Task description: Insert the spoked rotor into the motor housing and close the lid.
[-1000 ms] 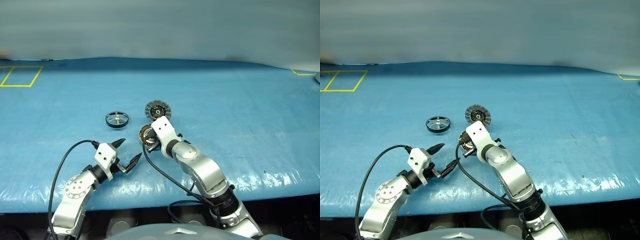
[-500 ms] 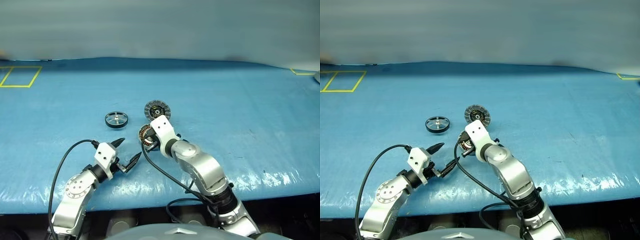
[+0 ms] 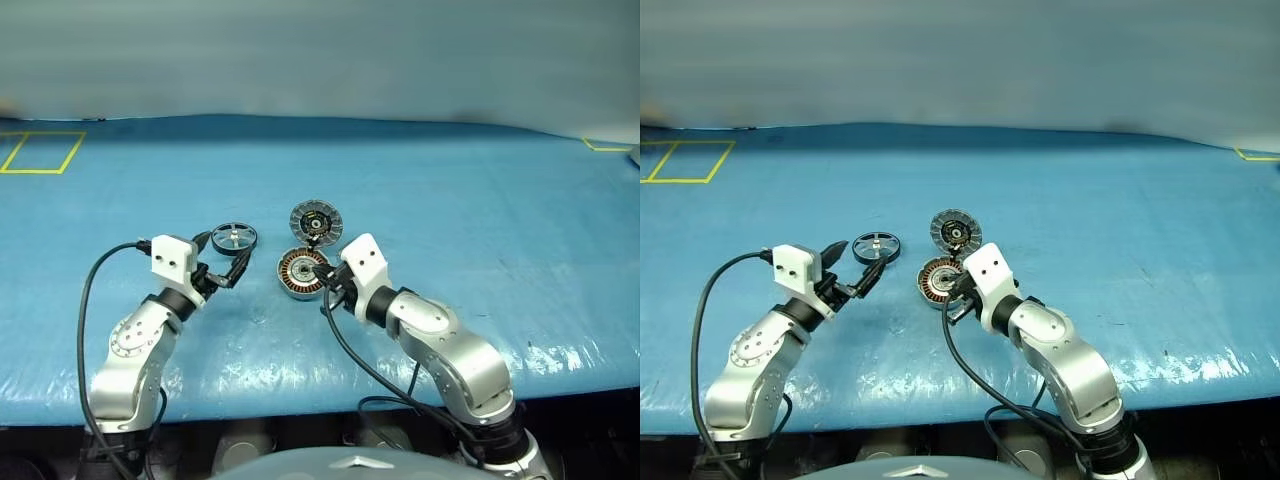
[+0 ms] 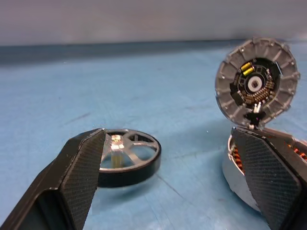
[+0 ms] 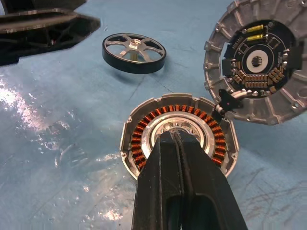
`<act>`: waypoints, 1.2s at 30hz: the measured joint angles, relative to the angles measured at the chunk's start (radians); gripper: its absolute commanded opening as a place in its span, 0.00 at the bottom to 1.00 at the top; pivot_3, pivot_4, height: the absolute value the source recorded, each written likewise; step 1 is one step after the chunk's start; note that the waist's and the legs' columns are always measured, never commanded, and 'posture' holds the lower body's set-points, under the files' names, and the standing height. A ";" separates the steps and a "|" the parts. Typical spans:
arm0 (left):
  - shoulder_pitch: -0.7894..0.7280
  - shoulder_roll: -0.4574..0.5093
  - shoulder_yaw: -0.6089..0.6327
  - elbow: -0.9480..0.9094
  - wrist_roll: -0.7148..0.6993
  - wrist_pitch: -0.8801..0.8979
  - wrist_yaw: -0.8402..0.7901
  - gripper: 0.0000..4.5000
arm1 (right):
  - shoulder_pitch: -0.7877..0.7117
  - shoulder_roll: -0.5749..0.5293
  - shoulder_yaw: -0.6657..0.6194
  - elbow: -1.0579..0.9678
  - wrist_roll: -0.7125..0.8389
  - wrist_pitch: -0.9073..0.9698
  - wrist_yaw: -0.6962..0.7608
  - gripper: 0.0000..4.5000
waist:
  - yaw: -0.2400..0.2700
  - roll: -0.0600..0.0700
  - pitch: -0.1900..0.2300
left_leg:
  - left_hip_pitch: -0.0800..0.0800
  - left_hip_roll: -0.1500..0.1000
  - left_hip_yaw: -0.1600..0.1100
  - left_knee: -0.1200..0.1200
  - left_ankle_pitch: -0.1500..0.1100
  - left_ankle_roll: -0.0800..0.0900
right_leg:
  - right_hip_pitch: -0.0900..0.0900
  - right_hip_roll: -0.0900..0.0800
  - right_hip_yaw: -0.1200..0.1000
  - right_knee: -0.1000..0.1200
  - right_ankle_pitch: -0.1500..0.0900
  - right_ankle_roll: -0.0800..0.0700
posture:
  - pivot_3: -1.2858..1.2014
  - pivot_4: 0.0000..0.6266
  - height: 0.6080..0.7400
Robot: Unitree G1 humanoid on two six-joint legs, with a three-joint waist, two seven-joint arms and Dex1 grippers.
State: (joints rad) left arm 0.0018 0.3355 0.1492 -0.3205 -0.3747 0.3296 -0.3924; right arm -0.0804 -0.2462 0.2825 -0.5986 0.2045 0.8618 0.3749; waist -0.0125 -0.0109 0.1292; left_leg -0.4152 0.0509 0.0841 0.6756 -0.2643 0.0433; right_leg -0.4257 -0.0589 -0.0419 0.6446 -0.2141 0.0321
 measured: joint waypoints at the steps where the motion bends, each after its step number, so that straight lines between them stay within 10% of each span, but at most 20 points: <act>1: -0.027 0.002 0.018 0.007 -0.010 0.010 0.000 1.00 | 0.017 -0.011 -0.003 0.000 0.002 -0.020 0.007 0.01 | 0.001 0.000 0.000 | 0.000 0.000 0.000 0.000 0.000 0.000 | 0.000 0.000 0.000 0.000 0.000 0.000 | 0.52 0.24 1.00; 14: -0.350 0.263 -0.118 0.418 0.029 0.102 -0.355 1.00 | 0.189 -0.025 -0.012 0.130 -0.010 -0.491 0.083 0.01 | 0.001 -0.004 0.003 | 0.001 -0.005 0.000 0.000 0.001 -0.001 | 0.001 0.002 0.001 0.000 -0.002 0.004 | 0.52 0.24 1.00; 20: -0.479 0.289 -0.180 0.600 0.119 0.085 -0.420 0.79 | 0.207 -0.014 -0.012 0.161 -0.036 -0.525 0.059 0.00 | 0.002 -0.007 0.005 | 0.000 -0.005 0.000 0.001 0.001 -0.002 | 0.001 0.002 0.001 0.000 -0.002 0.003 | 0.52 0.24 1.00; 36: -0.666 0.302 -0.325 0.856 0.312 0.031 -0.570 0.79 | 0.204 0.002 -0.006 0.167 -0.045 -0.525 0.040 0.00 | 0.003 -0.008 0.005 | 0.000 -0.005 -0.001 0.004 0.001 -0.001 | 0.001 0.002 0.001 0.002 -0.001 0.003 | 0.52 0.24 1.00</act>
State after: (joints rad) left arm -0.6645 0.6371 -0.1754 0.5356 -0.0623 0.3611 -0.9623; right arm 0.1231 -0.2445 0.2770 -0.4316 0.1598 0.3369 0.4145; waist -0.0100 -0.0192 0.1347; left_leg -0.4154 0.0458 0.0835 0.6800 -0.2636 0.0424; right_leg -0.4243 -0.0566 -0.0407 0.6467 -0.2155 0.0351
